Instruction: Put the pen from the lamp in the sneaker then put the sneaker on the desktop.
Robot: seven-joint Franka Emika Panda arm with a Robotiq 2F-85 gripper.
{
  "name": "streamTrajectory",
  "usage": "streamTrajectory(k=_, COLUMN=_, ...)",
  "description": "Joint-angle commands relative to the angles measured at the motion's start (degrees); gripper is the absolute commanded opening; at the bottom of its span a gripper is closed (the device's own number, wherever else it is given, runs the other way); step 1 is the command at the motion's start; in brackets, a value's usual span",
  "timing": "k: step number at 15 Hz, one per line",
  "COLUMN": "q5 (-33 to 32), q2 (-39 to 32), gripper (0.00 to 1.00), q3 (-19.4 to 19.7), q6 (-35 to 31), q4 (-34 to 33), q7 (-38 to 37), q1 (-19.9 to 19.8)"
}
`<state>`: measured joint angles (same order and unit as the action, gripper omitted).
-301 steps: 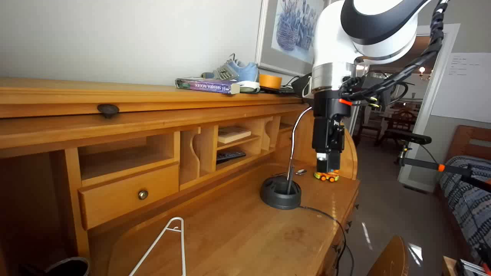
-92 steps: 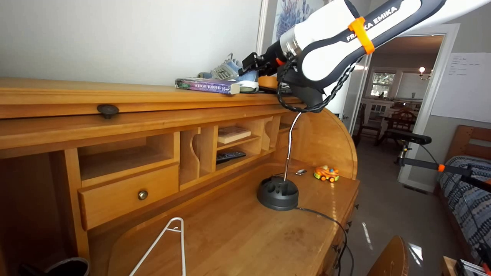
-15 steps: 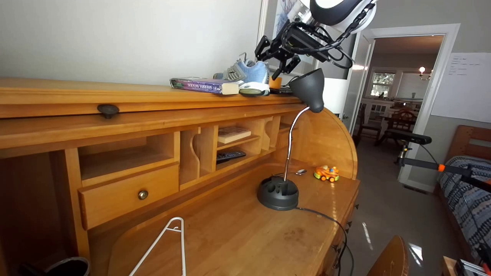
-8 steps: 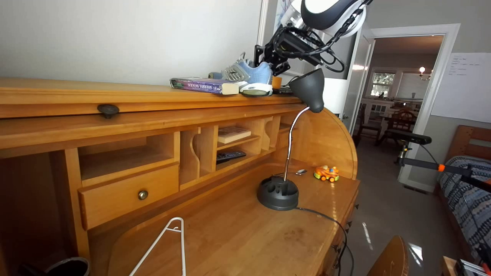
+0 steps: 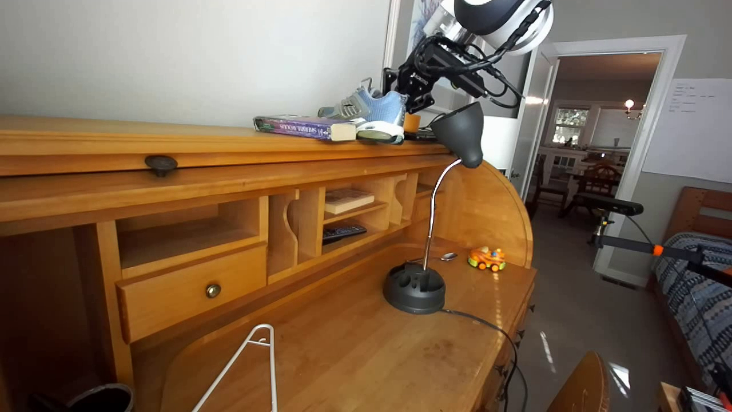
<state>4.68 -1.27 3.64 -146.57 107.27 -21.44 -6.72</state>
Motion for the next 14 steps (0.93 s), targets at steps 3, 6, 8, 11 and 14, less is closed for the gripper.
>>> streamTrajectory(k=3, q5=7.1, q2=7.2, gripper=0.03, q3=0.6, q6=0.2, q4=8.3, q7=12.4, q1=0.8)
streamTrajectory(k=6, q5=7.7, q2=11.1, gripper=0.03, q3=1.2, q6=1.9, q4=12.1, q7=15.8, q1=0.7)
streamTrajectory(k=8, q5=8.2, q2=14.1, gripper=0.03, q3=1.7, q6=4.8, q4=14.6, q7=17.9, q1=0.9)
streamTrajectory(k=11, q5=7.1, q2=17.6, gripper=0.03, q3=2.4, q6=6.8, q4=17.7, q7=19.1, q1=0.8)
streamTrajectory(k=14, q5=6.7, q2=21.1, gripper=0.03, q3=3.1, q6=9.0, q4=20.4, q7=20.6, q1=0.8)
